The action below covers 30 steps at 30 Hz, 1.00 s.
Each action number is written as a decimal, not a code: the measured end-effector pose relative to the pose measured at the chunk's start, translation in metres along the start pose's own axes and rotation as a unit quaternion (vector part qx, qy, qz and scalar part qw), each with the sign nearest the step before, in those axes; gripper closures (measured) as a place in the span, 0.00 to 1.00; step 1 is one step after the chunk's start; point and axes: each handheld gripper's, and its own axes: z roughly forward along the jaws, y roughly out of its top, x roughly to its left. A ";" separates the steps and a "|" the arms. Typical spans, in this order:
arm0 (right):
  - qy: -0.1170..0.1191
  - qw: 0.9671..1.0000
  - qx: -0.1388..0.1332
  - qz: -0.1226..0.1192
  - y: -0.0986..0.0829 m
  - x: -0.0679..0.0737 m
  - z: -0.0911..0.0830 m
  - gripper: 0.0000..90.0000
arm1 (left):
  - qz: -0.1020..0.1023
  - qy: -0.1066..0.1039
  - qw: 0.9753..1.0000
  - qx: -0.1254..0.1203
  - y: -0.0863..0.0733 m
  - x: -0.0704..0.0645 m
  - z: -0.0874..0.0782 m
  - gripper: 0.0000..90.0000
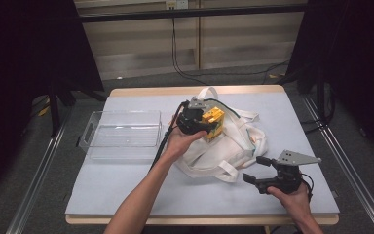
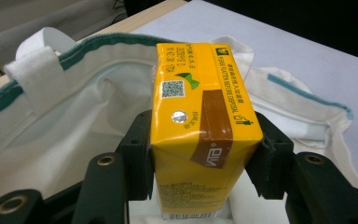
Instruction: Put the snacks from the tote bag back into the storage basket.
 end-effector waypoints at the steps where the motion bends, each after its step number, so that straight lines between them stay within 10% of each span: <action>1: 0.000 1.000 -0.001 -0.001 0.000 0.000 0.000 0.16 | 0.000 -0.003 1.000 0.002 0.000 0.001 -0.003 0.55; 30: -0.001 1.000 -0.001 0.000 0.000 0.000 0.001 0.15 | 0.034 -0.088 0.995 -0.043 0.001 0.015 -0.068 0.56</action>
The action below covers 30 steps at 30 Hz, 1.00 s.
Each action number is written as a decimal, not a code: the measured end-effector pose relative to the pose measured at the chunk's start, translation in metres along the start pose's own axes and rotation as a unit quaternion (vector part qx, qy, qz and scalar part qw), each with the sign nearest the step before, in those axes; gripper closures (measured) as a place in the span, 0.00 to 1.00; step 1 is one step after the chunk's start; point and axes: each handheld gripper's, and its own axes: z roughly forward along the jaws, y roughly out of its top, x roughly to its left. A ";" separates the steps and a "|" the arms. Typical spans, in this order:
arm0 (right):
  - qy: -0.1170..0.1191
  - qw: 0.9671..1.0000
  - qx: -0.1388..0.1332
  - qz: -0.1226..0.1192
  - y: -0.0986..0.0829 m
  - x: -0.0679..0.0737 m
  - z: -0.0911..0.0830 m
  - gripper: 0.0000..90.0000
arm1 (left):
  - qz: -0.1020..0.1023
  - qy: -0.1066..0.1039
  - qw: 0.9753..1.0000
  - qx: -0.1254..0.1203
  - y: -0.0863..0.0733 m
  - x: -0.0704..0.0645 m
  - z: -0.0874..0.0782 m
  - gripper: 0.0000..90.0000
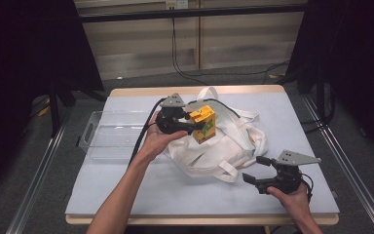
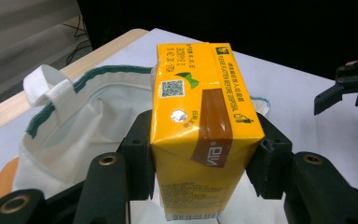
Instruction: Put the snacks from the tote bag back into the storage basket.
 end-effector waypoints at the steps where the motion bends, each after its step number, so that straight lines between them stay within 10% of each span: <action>1: 0.000 1.000 0.001 -0.001 0.000 0.000 0.000 0.15 | -0.002 -0.004 1.000 -0.004 0.000 0.001 -0.002 0.56; 30: -0.006 1.000 0.000 -0.002 0.000 0.001 0.001 0.15 | -0.005 0.005 1.000 -0.030 -0.001 0.030 -0.065 0.56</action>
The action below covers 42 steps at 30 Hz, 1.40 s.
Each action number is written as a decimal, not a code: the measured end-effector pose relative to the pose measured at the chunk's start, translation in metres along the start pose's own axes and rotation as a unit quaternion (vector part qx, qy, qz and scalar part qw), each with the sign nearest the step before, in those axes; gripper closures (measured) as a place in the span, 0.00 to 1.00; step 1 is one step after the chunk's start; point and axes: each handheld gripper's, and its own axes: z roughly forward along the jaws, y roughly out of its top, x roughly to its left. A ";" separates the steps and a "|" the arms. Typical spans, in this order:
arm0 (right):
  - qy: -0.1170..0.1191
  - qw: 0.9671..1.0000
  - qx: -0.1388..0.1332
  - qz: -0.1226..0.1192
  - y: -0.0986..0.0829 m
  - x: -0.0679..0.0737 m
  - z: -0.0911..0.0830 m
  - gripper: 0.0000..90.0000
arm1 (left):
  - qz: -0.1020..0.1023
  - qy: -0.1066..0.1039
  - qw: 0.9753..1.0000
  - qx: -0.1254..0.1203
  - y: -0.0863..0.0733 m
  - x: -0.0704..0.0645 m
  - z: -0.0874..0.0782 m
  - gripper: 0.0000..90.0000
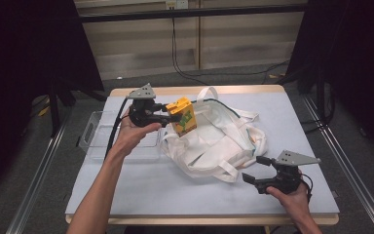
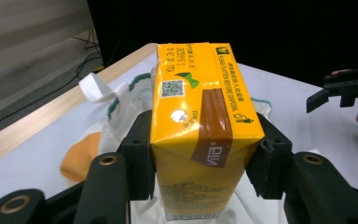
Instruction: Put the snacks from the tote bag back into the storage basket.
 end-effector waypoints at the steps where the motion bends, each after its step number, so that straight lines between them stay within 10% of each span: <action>1: 0.000 1.000 0.001 -0.001 0.000 0.000 0.000 0.15 | 0.000 0.003 1.000 0.001 0.000 0.001 -0.003 0.56; 42: 0.007 1.000 0.004 -0.002 0.002 -0.001 0.002 0.13 | -0.030 0.110 0.993 0.010 -0.031 0.055 -0.069 0.56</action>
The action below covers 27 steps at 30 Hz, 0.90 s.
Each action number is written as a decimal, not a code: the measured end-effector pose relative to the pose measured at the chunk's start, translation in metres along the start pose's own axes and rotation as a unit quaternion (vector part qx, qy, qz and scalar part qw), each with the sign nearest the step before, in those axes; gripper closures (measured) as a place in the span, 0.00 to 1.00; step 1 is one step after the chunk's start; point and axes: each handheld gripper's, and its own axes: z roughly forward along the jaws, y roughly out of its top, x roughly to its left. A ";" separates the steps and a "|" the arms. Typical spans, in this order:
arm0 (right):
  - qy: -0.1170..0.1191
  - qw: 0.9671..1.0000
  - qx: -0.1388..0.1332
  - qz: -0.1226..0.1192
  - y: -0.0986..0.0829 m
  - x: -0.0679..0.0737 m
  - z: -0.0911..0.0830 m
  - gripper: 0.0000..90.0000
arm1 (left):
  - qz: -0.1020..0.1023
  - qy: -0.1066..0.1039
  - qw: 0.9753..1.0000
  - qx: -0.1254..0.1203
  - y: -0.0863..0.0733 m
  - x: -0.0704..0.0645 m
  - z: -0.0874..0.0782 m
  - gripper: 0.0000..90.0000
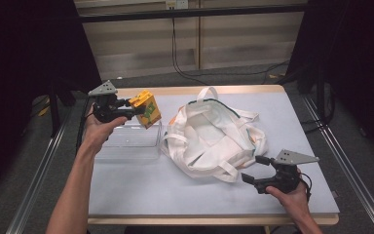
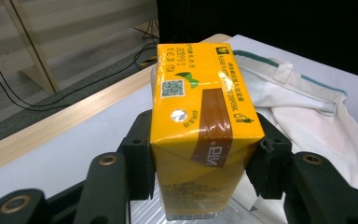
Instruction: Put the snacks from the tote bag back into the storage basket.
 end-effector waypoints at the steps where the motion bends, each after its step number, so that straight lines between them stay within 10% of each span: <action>1: 0.000 1.000 -0.002 -0.002 0.000 0.000 0.000 0.13 | 0.003 0.005 1.000 0.004 0.000 0.000 0.000 0.56; 27: 0.010 1.000 0.002 -0.007 0.000 0.003 0.001 0.11 | -0.008 0.015 0.999 0.048 -0.031 0.021 0.022 0.56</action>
